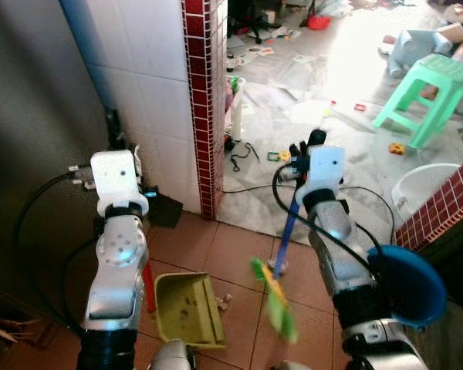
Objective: Sweep floor
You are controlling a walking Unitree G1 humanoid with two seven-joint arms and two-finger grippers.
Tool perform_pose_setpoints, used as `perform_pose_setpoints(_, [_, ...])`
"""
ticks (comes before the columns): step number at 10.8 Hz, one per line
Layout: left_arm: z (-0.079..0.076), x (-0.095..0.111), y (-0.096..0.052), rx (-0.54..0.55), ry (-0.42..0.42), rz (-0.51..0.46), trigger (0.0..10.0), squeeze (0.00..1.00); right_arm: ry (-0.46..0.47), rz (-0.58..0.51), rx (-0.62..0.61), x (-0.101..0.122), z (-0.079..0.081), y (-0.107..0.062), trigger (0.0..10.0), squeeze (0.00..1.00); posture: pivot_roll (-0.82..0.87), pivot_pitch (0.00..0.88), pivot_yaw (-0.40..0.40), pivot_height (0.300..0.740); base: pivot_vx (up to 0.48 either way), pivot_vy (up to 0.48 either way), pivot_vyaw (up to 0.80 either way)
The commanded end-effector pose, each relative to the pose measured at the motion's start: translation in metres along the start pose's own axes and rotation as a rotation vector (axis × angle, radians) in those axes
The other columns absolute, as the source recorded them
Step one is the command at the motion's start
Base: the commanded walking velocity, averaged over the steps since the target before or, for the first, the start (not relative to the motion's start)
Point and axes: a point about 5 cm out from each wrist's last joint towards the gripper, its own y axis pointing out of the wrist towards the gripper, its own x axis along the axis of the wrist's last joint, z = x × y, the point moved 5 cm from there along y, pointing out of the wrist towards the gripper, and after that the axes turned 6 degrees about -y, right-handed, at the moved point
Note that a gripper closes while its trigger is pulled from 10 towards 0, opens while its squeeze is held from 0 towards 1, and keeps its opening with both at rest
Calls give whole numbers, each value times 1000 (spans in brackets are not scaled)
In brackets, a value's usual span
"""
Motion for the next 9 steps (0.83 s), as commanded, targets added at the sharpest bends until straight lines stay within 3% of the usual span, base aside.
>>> perform_pose_setpoints(1, [3, -1, 0, 1, -7, 9, 10000, 0, -13, -60, -8, 20, -6, 7, 10000, 0, -36, 22, -18, 740, 0, 0, 0])
perform_pose_setpoints(4, [6, -9, 1, 18, -18, 35, 10000, 0, 9, -97, 35, 34, -4, 9, 10000, 0, -48, 25, -21, 740, 0, 0, 0])
perform_pose_setpoints(6, [6, -16, -2, 15, -25, 59, 10000, 0, 38, -176, 57, 60, -1, 14, 10000, 0, -51, 26, -20, 740, 0, 0, 0])
perform_pose_setpoints(7, [7, -18, -2, 13, -28, 63, 10000, 0, -28, -244, 89, 76, 2, 14, 10000, 0, -56, 28, -20, 740, 0, 0, 0])
perform_pose_setpoints(9, [8, -19, -2, 15, -38, 68, 10000, 0, -88, -259, 91, 76, 0, 10, 10000, 0, -56, 28, -20, 740, 0, 0, 0])
